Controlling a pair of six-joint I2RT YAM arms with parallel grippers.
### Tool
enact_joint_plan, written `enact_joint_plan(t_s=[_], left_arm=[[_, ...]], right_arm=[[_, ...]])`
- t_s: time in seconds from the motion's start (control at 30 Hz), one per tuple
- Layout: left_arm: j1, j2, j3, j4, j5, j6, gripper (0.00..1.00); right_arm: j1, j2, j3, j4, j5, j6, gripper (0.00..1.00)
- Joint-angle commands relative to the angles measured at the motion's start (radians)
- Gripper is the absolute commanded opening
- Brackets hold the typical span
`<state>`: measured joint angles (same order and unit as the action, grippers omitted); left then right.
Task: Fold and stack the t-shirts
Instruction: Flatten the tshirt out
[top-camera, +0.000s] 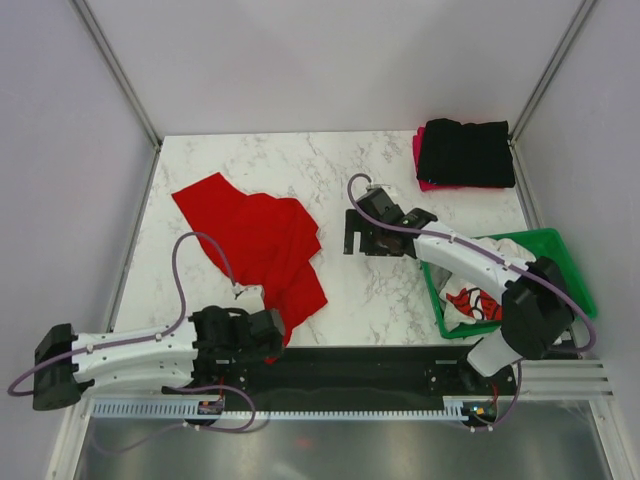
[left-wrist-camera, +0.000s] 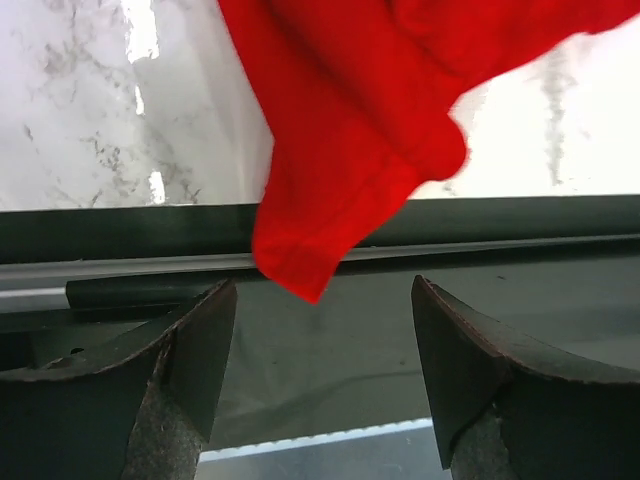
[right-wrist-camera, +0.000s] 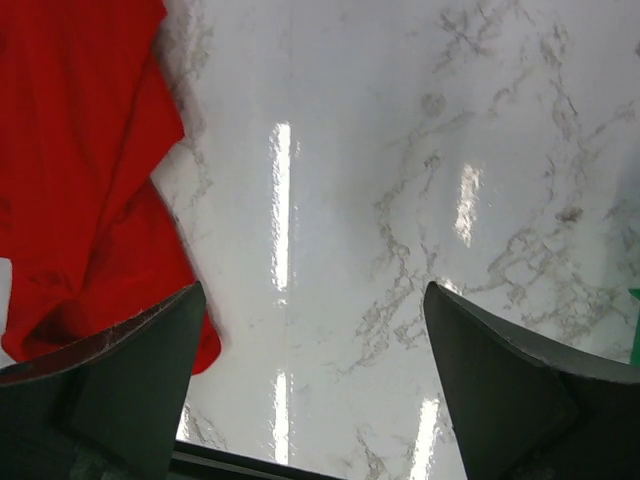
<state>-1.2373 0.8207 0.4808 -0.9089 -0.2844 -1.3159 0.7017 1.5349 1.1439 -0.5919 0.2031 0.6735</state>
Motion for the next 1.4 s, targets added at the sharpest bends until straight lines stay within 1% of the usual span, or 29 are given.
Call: enact_joint_plan(t_s=[0.0, 0.03, 0.17, 0.3, 0.33, 0.47, 0.53, 0.57, 0.6, 0.63, 0.67, 0.87, 0.97, 1.0, 1.03, 1.1, 1.13, 1.2, 1.23, 1.27, 1.33, 1.37], left_arm=[[-0.021, 0.078, -0.008, 0.024, -0.018, -0.120, 0.78], [-0.022, 0.092, -0.007, 0.028, -0.019, -0.118, 0.78], [-0.021, 0.100, -0.039, 0.067, -0.007, -0.128, 0.70], [-0.021, 0.061, -0.064, 0.090, -0.028, -0.134, 0.67], [-0.021, 0.048, -0.067, 0.096, -0.035, -0.134, 0.65], [-0.019, 0.040, -0.076, 0.136, -0.047, -0.123, 0.45], [-0.019, 0.054, -0.073, 0.146, -0.047, -0.112, 0.38], [-0.021, 0.073, -0.071, 0.165, -0.048, -0.106, 0.29], [-0.018, 0.083, -0.068, 0.171, -0.050, -0.099, 0.23], [-0.017, 0.093, -0.065, 0.174, -0.050, -0.097, 0.15], [-0.016, 0.112, -0.059, 0.176, -0.053, -0.097, 0.03], [-0.007, 0.124, -0.056, 0.182, -0.064, -0.089, 0.02], [-0.005, 0.091, -0.048, 0.186, -0.073, -0.072, 0.02], [-0.005, 0.077, -0.035, 0.180, -0.081, -0.045, 0.02], [-0.007, 0.043, -0.018, 0.141, -0.091, -0.039, 0.02], [-0.004, 0.015, 0.071, 0.056, -0.148, -0.026, 0.02], [-0.001, -0.012, 0.147, -0.046, -0.174, -0.019, 0.02], [0.015, -0.037, 0.232, -0.164, -0.272, -0.017, 0.02], [0.022, -0.069, 0.314, -0.285, -0.307, -0.017, 0.02], [0.030, -0.090, 0.353, -0.330, -0.375, -0.017, 0.02], [0.045, -0.129, 0.447, -0.404, -0.429, 0.000, 0.02], [0.048, -0.156, 0.472, -0.432, -0.473, 0.003, 0.02]], right_arm=[[-0.011, 0.057, 0.121, 0.060, -0.103, -0.072, 0.98], [-0.013, 0.094, 0.143, 0.060, -0.117, -0.080, 0.98], [-0.027, 0.171, 0.224, 0.069, -0.182, -0.084, 0.98], [-0.037, 0.212, 0.221, 0.121, -0.237, -0.072, 0.98], [-0.039, 0.217, 0.214, 0.130, -0.243, -0.071, 0.98], [-0.048, 0.229, 0.165, 0.179, -0.272, -0.051, 0.98], [-0.051, 0.237, 0.148, 0.194, -0.280, -0.045, 0.98], [-0.056, 0.238, 0.133, 0.208, -0.292, -0.043, 0.98], [-0.059, 0.240, 0.125, 0.217, -0.300, -0.040, 0.98], [-0.061, 0.246, 0.119, 0.225, -0.307, -0.038, 0.98], [-0.067, 0.249, 0.108, 0.231, -0.315, -0.032, 0.98], [-0.074, 0.260, 0.082, 0.274, -0.352, -0.022, 0.98], [-0.076, 0.263, 0.070, 0.285, -0.361, -0.019, 0.98], [-0.077, 0.263, 0.068, 0.290, -0.364, -0.018, 0.98], [-0.077, 0.264, 0.065, 0.294, -0.376, -0.017, 0.98], [-0.076, 0.266, 0.054, 0.325, -0.405, -0.011, 0.98], [-0.077, 0.269, 0.047, 0.339, -0.421, -0.009, 0.98], [-0.076, 0.274, 0.045, 0.368, -0.441, -0.006, 0.98], [-0.077, 0.281, 0.046, 0.372, -0.441, -0.002, 0.98], [-0.077, 0.290, 0.051, 0.388, -0.450, 0.000, 0.98], [-0.079, 0.326, 0.066, 0.408, -0.468, 0.018, 0.97], [-0.079, 0.343, 0.074, 0.444, -0.478, 0.026, 0.97]])
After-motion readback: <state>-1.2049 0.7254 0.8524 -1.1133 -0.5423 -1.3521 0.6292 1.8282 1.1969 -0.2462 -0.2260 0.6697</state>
